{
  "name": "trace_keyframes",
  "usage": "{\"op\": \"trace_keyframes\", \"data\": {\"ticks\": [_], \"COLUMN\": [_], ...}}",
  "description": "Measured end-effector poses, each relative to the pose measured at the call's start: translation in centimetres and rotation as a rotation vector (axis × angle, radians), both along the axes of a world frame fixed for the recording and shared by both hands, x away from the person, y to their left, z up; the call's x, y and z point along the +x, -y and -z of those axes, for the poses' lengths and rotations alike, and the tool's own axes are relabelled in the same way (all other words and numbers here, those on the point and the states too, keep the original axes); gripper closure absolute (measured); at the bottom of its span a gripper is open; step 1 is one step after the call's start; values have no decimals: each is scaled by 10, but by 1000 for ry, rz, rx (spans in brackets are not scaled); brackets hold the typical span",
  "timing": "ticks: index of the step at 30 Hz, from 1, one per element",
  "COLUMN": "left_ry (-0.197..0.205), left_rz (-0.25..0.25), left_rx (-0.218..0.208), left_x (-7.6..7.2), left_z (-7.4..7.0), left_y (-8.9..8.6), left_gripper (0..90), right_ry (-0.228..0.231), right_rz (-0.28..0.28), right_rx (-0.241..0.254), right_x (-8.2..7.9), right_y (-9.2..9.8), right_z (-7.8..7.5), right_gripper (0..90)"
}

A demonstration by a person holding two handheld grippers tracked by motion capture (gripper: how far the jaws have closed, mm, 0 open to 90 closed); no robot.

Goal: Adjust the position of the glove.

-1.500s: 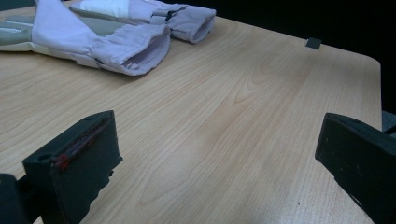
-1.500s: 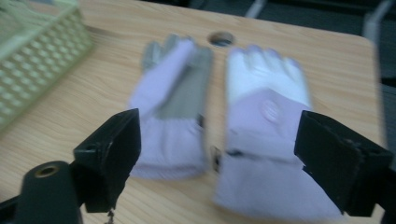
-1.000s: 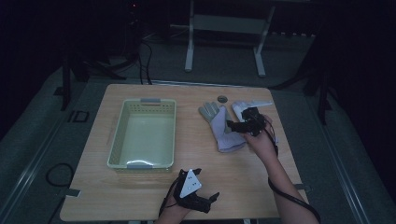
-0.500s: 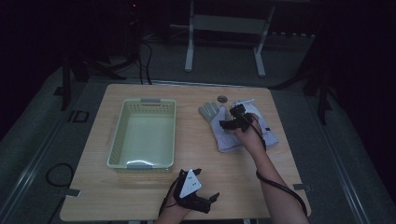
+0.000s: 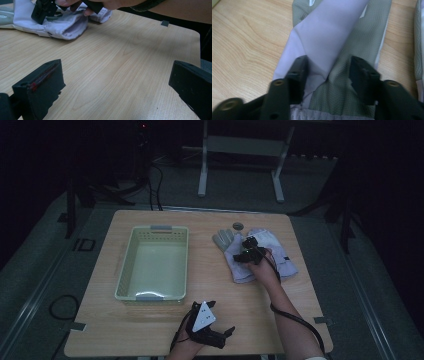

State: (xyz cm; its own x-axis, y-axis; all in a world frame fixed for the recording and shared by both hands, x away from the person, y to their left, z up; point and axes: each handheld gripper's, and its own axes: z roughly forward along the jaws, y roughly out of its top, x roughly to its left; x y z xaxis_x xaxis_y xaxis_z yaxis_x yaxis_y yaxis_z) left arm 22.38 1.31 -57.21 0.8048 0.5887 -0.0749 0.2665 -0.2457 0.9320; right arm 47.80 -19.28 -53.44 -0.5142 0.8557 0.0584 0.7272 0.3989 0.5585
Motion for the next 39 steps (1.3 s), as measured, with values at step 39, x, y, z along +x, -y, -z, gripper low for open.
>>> {"op": "trace_keyframes", "data": {"ticks": [39], "left_ry": [8], "left_rz": [-8], "left_rx": [1], "left_x": [-1], "left_z": [0], "left_y": [0], "left_gripper": [0], "right_ry": [82], "right_rz": [246], "right_rx": [123], "right_x": [-117], "right_y": [-1], "right_z": [-38], "right_gripper": [856]}}
